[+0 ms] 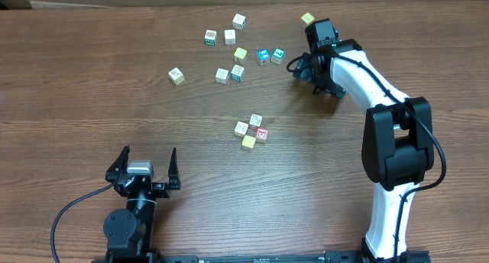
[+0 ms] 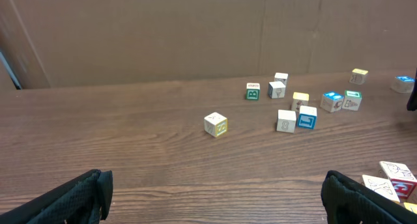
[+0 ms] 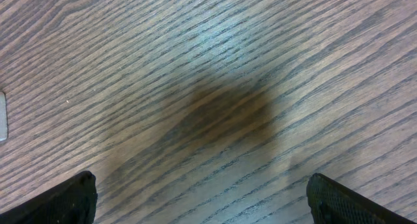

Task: Form a circle

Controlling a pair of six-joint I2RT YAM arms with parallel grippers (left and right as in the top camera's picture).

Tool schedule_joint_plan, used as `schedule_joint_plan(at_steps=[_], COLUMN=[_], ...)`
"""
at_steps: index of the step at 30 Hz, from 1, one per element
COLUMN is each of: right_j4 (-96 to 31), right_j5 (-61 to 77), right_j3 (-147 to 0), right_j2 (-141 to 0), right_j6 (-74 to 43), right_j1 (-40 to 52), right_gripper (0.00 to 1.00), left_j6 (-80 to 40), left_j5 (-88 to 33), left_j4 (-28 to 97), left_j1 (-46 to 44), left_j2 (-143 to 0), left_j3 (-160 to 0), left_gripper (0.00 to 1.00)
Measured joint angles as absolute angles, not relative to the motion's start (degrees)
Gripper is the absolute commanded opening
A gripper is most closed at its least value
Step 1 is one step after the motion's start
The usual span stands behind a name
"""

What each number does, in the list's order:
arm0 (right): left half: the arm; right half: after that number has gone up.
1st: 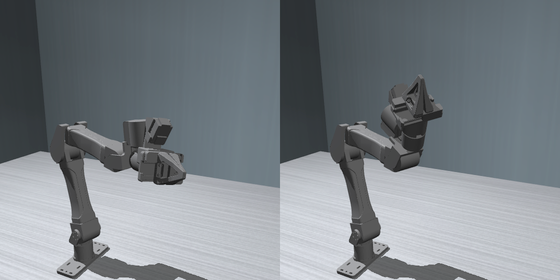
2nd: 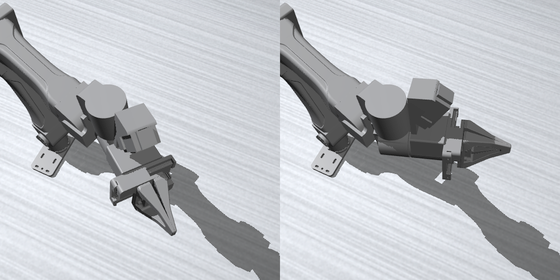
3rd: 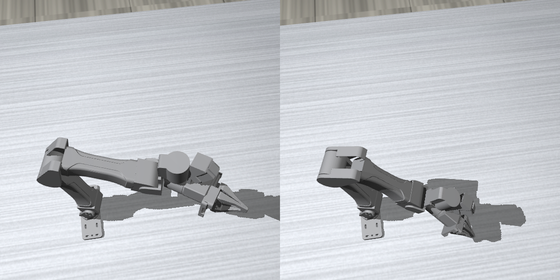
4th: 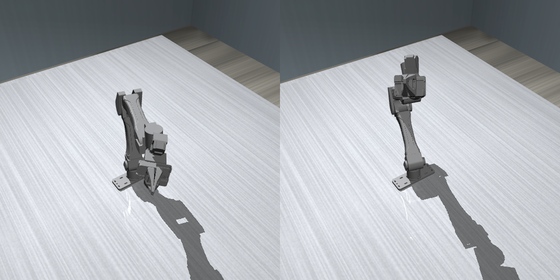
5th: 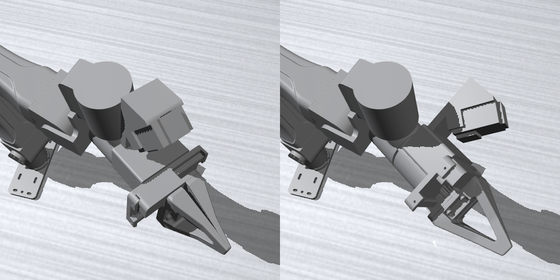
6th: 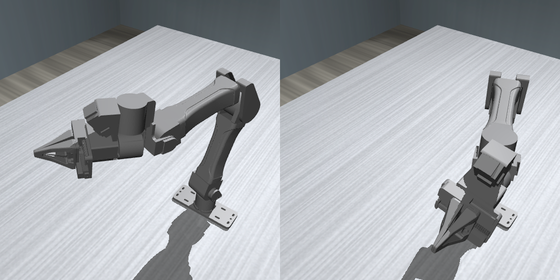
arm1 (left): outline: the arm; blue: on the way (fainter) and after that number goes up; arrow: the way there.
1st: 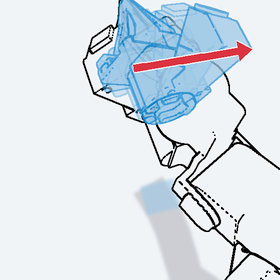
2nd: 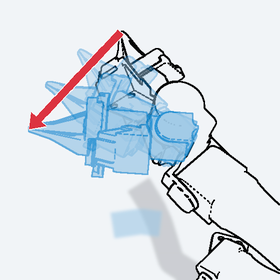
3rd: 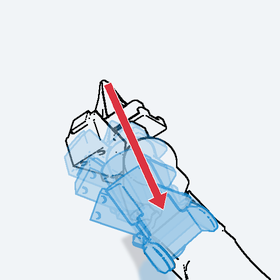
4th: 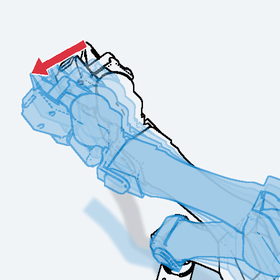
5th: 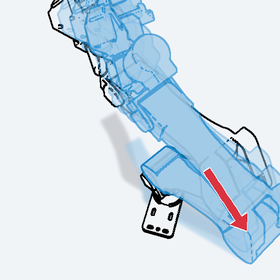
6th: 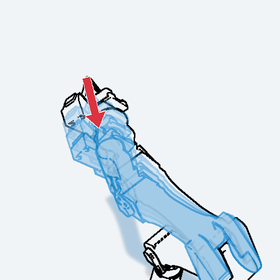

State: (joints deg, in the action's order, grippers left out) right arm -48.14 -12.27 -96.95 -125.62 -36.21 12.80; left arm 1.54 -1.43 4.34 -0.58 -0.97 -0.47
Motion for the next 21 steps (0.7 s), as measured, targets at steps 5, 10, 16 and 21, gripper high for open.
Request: schedule_joint_plan(at_steps=[5,10,16,21], right_j4=[-48.2,-48.2,-48.6,-51.5], right_j5=[-12.3,-12.3,-12.3,-12.3], right_j3=[-96.9,-96.9,-96.9,-96.9], right_j2=[-125.6,-125.6,-125.6,-125.6], right_j6=[-36.2,-36.2,-36.2,-35.9], right_j1=[12.8,12.8,12.8,12.8], right_gripper=[1.0,1.0,1.0,1.0], left_j6=[1.5,1.5,1.5,1.5], left_j5=[-1.4,-1.4,-1.4,-1.4], left_j4=[4.3,4.3,4.3,4.3], left_j1=[-0.6,-0.6,-0.6,-0.6], left_j2=[-1.0,-1.0,-1.0,-1.0], left_j3=[-0.5,-0.5,-0.5,-0.5], left_gripper=[1.0,0.99,0.99,1.0])
